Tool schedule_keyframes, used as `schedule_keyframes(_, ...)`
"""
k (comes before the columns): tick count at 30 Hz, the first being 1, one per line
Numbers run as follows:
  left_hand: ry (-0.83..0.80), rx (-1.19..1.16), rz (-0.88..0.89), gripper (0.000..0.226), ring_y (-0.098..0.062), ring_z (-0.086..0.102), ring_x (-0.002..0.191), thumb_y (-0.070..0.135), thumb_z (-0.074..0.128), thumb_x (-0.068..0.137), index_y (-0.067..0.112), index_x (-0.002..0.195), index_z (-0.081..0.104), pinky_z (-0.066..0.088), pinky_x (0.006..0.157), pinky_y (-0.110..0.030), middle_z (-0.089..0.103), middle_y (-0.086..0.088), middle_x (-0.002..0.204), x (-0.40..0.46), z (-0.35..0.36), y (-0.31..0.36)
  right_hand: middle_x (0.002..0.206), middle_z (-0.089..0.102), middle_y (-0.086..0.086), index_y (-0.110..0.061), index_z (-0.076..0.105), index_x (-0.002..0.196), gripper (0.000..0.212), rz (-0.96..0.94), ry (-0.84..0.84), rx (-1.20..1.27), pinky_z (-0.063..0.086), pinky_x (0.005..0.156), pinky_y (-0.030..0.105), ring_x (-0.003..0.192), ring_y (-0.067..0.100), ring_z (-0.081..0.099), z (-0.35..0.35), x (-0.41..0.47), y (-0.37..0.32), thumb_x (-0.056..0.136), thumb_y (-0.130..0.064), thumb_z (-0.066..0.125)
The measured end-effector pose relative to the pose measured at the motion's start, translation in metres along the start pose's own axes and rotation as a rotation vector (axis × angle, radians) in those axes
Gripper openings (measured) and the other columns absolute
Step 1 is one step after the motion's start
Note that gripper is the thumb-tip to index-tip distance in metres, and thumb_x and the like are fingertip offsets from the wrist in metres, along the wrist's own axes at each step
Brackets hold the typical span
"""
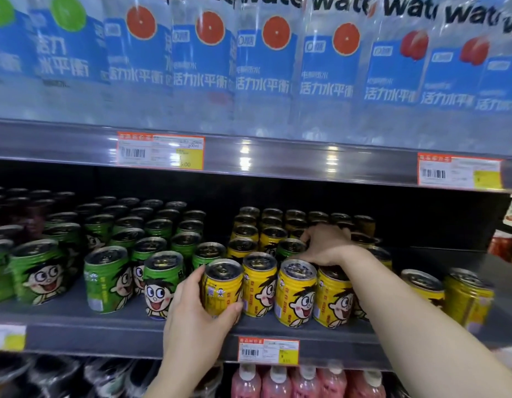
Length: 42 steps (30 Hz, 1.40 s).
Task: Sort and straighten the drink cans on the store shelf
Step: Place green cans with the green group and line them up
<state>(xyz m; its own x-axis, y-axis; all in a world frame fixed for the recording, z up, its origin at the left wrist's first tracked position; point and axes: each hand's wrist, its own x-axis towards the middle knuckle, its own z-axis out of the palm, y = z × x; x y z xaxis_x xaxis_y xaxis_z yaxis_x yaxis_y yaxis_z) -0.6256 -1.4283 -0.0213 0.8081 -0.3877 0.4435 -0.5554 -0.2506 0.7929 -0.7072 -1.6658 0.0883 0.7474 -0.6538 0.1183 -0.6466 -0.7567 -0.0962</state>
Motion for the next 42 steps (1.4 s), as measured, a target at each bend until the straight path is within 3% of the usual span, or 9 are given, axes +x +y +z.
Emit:
schedule_keyframes(6,-0.014,-0.01,-0.004,0.094,-0.016,0.043,0.123,0.041,0.083,0.065,0.028,0.143,0.033,0.041,0.097,-0.037,0.045,0.005,0.134,0.001,-0.001,-0.002,0.121,0.062,-0.01,-0.037,0.062,0.109,0.065,-0.027,0.128,0.198,0.036,0.102,0.039,0.121,0.021,0.05,0.009,-0.005,0.005,0.056,-0.074,0.07)
schedule_keyframes(11,-0.017,-0.034,-0.004,0.092,-0.012,0.043,0.119,0.041,0.083,0.065,0.031,0.141,0.033,0.042,0.098,-0.036,0.045,0.008,0.132,0.001,-0.003,-0.001,0.127,0.058,-0.01,-0.039,0.058,0.116,0.067,-0.069,0.14,0.443,0.039,0.103,0.038,0.121,0.018,0.05,0.005,-0.014,0.007,0.056,-0.059,0.081)
schedule_keyframes(17,-0.111,-0.046,0.017,0.083,-0.002,0.047,0.111,0.045,0.08,0.064,0.039,0.134,0.035,0.045,0.097,-0.032,0.048,0.018,0.124,0.007,-0.012,0.001,0.105,0.068,-0.008,-0.032,0.061,0.111,0.064,-0.153,0.39,0.846,0.053,0.087,0.035,0.098,0.013,0.064,-0.007,-0.045,-0.004,0.054,-0.043,0.087)
schedule_keyframes(22,-0.173,-0.07,0.043,0.083,0.0,0.047,0.114,0.048,0.079,0.06,0.041,0.132,0.038,0.042,0.101,-0.027,0.048,0.023,0.119,0.007,-0.018,0.005,0.097,0.064,-0.022,-0.039,0.057,0.098,0.051,-0.288,0.577,0.947,0.046,0.07,0.016,0.091,-0.001,0.061,-0.016,-0.095,-0.057,0.056,-0.041,0.085)
schedule_keyframes(26,-0.08,-0.13,-0.008,0.078,0.003,0.049,0.114,0.051,0.076,0.064,0.036,0.133,0.043,0.045,0.1,-0.025,0.05,0.021,0.122,0.003,-0.053,-0.018,0.102,0.07,-0.015,-0.038,0.063,0.103,0.069,-0.398,0.53,1.18,0.053,0.075,0.018,0.093,0.002,0.065,-0.013,-0.128,-0.109,0.044,-0.07,0.078)
schedule_keyframes(31,0.08,-0.186,-0.062,0.044,0.002,0.057,0.101,0.016,0.073,0.079,0.045,0.101,0.048,0.045,0.077,-0.005,0.057,0.018,0.108,0.008,-0.134,-0.064,0.094,0.072,-0.015,-0.037,0.065,0.097,0.05,-0.456,0.333,1.259,0.053,0.066,0.016,0.083,0.004,0.068,0.011,-0.142,-0.193,0.051,-0.042,0.083)
schedule_keyframes(34,0.129,-0.185,-0.115,0.042,0.001,0.056,0.099,0.01,0.071,0.079,0.03,0.113,0.055,0.042,0.071,0.0,0.061,0.011,0.11,0.018,-0.179,-0.103,0.093,0.072,-0.017,-0.036,0.065,0.095,0.046,-0.397,0.287,1.239,0.055,0.071,0.026,0.083,0.006,0.069,0.03,-0.135,-0.253,0.058,-0.021,0.087)
schedule_keyframes(39,0.169,-0.203,-0.131,0.045,-0.002,0.06,0.096,0.007,0.074,0.077,0.04,0.101,0.055,0.044,0.073,-0.011,0.064,0.011,0.106,0.047,-0.251,-0.159,0.092,0.065,-0.031,-0.043,0.058,0.097,0.046,-0.239,0.309,1.154,0.051,0.065,0.017,0.076,-0.001,0.062,0.056,-0.13,-0.343,0.061,-0.035,0.086)
schedule_keyframes(42,0.107,-0.22,-0.113,0.043,-0.006,0.06,0.098,0.011,0.075,0.078,0.04,0.102,0.054,0.043,0.075,-0.014,0.063,0.01,0.106,0.065,-0.288,-0.183,0.091,0.064,-0.02,-0.046,0.053,0.104,0.05,-0.064,0.358,1.047,0.045,0.063,0.017,0.076,0.003,0.058,0.073,-0.128,-0.378,0.063,-0.044,0.082)
